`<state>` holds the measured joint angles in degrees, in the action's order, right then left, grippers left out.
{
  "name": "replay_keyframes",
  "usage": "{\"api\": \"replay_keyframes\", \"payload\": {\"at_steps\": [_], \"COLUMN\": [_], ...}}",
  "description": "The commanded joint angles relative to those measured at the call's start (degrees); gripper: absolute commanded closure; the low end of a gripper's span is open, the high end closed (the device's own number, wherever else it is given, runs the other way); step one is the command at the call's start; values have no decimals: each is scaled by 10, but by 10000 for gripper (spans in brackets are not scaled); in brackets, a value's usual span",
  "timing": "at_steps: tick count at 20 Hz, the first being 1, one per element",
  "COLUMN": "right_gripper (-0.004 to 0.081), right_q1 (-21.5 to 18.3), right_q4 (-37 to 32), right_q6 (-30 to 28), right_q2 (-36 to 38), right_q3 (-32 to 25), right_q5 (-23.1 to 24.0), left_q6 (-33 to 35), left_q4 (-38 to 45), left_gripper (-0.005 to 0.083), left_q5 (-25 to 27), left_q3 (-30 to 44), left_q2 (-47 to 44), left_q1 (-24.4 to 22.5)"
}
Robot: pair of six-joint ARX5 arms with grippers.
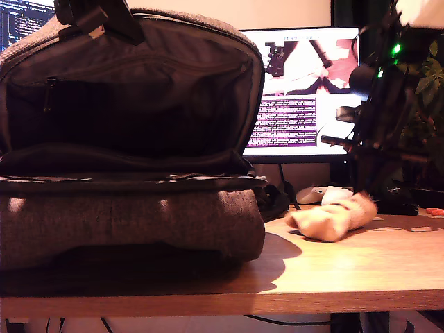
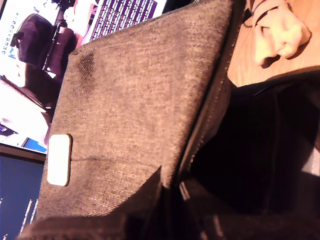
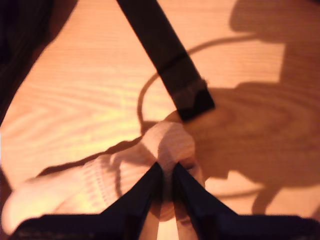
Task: Pack the pair of socks inside the grey Google backpack
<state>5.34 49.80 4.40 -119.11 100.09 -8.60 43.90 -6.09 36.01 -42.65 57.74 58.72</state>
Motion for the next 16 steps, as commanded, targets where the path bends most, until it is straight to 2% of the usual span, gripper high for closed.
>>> {"api": "replay_keyframes", "payload": {"at_steps": [1,6,9,12,16], "right_gripper": [783,783,783,783,783], "right_q1": [2,3,9,10,19], "right_q4": [3,3,-8,-38,-108], "right_q6": [-4,-3,-4,-4,-1], "right_q2": [54,120,167,228,330], "right_q3": [6,4,-12,-67,-195], "right_q5": [0,5,30,34,35], "left_q6": [-4,-4,-4,-4,-4], "left_q4": [14,14,14,14,14], "left_gripper": [798,798,798,798,798], "left_q5": [-2,-2,-2,-3,-3], "left_q3": [-23,-23,-23,-23,-35], "left_q2": [-12,-12,-12,-12,-12], "left_q1": [-1,-1,-1,-1,-1]}}
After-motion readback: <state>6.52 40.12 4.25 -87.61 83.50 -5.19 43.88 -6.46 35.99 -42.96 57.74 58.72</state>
